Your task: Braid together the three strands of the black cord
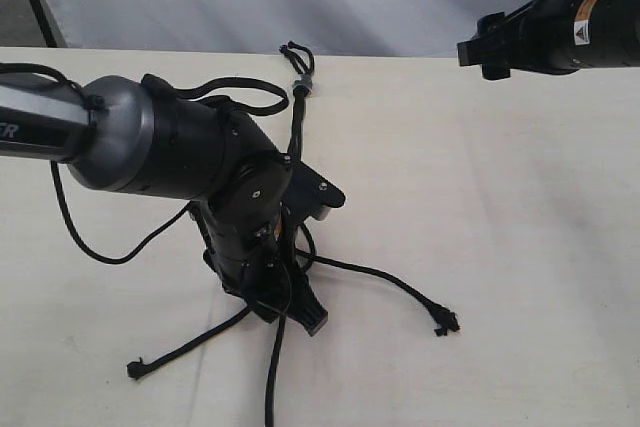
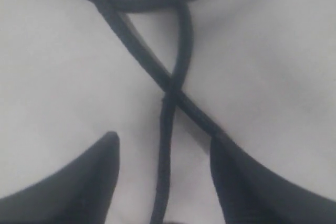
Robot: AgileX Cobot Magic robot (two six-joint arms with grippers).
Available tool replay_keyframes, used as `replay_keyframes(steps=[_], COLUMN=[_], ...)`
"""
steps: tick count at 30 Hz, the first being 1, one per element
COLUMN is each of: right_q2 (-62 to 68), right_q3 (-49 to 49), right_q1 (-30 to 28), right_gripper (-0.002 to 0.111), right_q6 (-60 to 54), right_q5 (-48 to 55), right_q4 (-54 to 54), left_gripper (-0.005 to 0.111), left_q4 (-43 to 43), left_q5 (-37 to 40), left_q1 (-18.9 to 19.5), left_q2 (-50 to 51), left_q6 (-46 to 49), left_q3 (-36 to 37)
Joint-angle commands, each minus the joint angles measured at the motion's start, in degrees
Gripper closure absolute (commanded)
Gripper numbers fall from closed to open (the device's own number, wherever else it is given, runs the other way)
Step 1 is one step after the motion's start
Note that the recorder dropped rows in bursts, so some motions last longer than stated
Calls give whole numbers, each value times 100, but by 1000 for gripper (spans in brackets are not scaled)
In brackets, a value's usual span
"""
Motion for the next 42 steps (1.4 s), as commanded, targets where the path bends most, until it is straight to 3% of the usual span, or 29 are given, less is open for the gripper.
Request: replay_keyframes(steps=[1,8,15,20,26,29,34,42], right_q2=[-45,-45,-45,-34,315,722,1348,1859], right_q3=[19,19,-102,-519,-566,-566,-566,-571], right_q1=[3,7,283,1226,2779,3465,4150,4640], right_gripper=[37,37,37,47,77,86,86,83], right_q6=[19,19,19,-323,-752,-620,-32,702], right_q5=[-20,-9,718,2222,2771,2897,2535,2560], right_q4=[23,37,504,1086,1751,1753,1753,1753], left_gripper=[50,55,106,105,105,105,105,105], left_q4=[-55,441,548,548,562,562,562,552], left_q5=[-19,-179,-539,-1539,-2155,-2417,-2567,-2724], left_q1=[9,242,1080,1743,2556,2956,3325,3348], left_q2=[-36,-824,-1845,-2039,-2039,-2039,-2039,-2039], left_q6=[-59,-129,-161,-353,-448,-448,-506,-506], left_q3=[46,34,115,676,967,967,967,967])
